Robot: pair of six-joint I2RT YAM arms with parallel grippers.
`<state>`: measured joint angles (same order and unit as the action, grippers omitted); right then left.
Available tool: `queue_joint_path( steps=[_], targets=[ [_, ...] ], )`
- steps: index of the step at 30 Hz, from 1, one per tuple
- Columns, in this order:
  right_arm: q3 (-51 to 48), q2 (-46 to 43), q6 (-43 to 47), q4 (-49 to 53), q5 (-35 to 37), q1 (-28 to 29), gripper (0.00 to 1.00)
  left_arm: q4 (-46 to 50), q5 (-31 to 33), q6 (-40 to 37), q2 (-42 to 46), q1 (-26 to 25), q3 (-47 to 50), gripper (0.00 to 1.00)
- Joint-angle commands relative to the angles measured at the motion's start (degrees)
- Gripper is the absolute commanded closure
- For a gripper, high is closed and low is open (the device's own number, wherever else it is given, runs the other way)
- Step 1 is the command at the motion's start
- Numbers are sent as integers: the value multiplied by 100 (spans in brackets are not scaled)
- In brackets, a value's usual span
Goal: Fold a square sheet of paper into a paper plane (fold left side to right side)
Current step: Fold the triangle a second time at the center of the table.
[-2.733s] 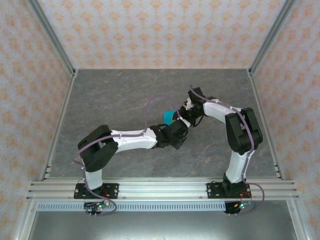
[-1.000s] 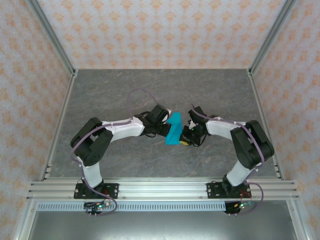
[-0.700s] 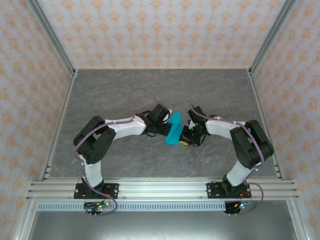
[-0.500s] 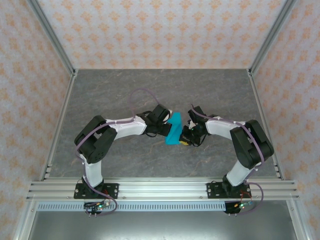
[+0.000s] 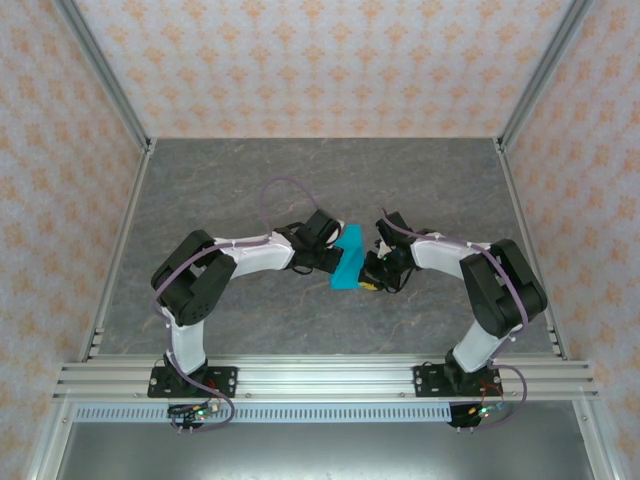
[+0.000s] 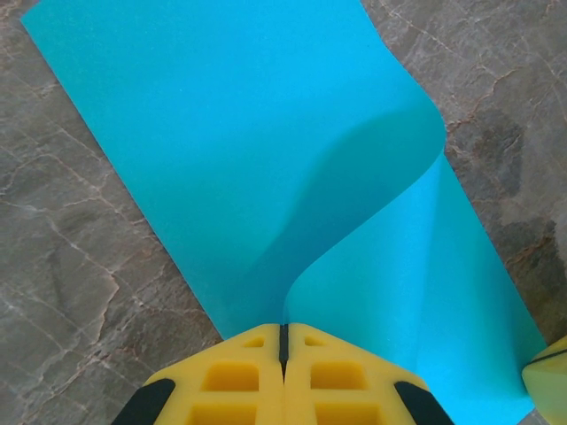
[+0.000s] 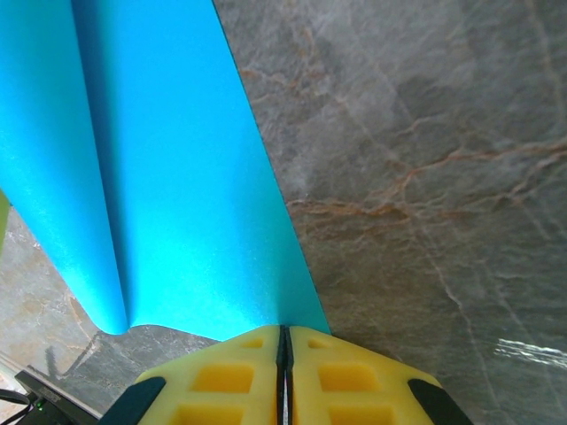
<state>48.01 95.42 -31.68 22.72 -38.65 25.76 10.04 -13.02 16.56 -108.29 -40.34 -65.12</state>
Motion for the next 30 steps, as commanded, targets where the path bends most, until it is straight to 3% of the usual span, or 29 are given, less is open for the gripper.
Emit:
queue_joint_path(
  steps=[1, 16, 30],
  targets=[
    [15, 181, 79, 301, 317, 65, 88, 115, 201, -97, -78, 62, -159, 100],
    [7, 189, 92, 338, 315, 64, 88, 76, 157, -109, -315, 61, -186, 100],
    [8, 223, 88, 356, 332, 65, 88, -158, 13, -118, 249, 62, -6, 100]
  ],
)
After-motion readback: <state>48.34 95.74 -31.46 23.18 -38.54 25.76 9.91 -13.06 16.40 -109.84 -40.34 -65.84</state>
